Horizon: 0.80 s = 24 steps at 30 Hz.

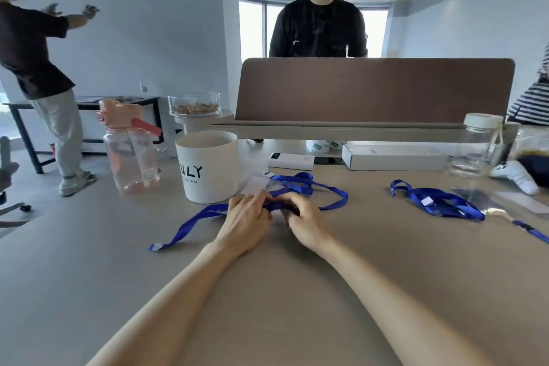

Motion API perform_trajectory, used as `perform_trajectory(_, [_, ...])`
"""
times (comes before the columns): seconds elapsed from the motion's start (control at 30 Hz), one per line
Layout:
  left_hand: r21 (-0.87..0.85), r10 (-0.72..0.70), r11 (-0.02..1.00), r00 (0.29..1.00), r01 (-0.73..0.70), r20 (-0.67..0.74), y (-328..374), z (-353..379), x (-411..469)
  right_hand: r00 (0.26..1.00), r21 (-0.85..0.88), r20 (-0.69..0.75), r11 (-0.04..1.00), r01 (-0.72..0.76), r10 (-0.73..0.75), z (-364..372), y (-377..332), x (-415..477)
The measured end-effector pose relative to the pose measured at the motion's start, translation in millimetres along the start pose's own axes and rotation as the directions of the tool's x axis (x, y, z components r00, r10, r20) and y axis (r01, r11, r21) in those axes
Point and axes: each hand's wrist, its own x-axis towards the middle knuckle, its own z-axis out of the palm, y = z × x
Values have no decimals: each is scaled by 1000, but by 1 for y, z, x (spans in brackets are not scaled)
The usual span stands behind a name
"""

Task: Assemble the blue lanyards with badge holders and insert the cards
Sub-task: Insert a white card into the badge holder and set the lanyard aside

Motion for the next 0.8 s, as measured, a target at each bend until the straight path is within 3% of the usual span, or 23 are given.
perform_trajectory(0.1, [-275, -334, 917, 934, 291, -124, -15, -9, 2, 993, 123, -63, 988, -94, 102, -4, 5, 2])
perform_trajectory(0.13, [-353, -408, 872, 902, 339, -140, -19, -12, 3, 991, 140, -69, 984, -107, 117, -3, 7, 3])
perform_trajectory(0.2, [-351, -445, 862, 878, 367, -176, -20, -15, 3, 990, 162, -64, 980, -115, 126, -4, 6, 3])
perform_trajectory(0.37, [-84, -325, 945, 884, 316, -336, -25, -16, 0, 992, 164, 40, 979, -123, 118, -11, 4, 2])
perform_trajectory(0.57, [-47, -371, 925, 869, 377, -326, -27, -16, -2, 988, 226, 68, 962, -151, 139, -23, 5, -2])
perform_trajectory(0.63, [-55, -324, 945, 907, 321, -268, -21, -18, -3, 989, 250, 48, 957, -148, 140, -22, 4, -4])
perform_trajectory(0.8, [-227, -97, 968, 994, 104, 44, -7, -17, -10, 991, 264, 61, 956, -130, 118, -20, -2, -8])
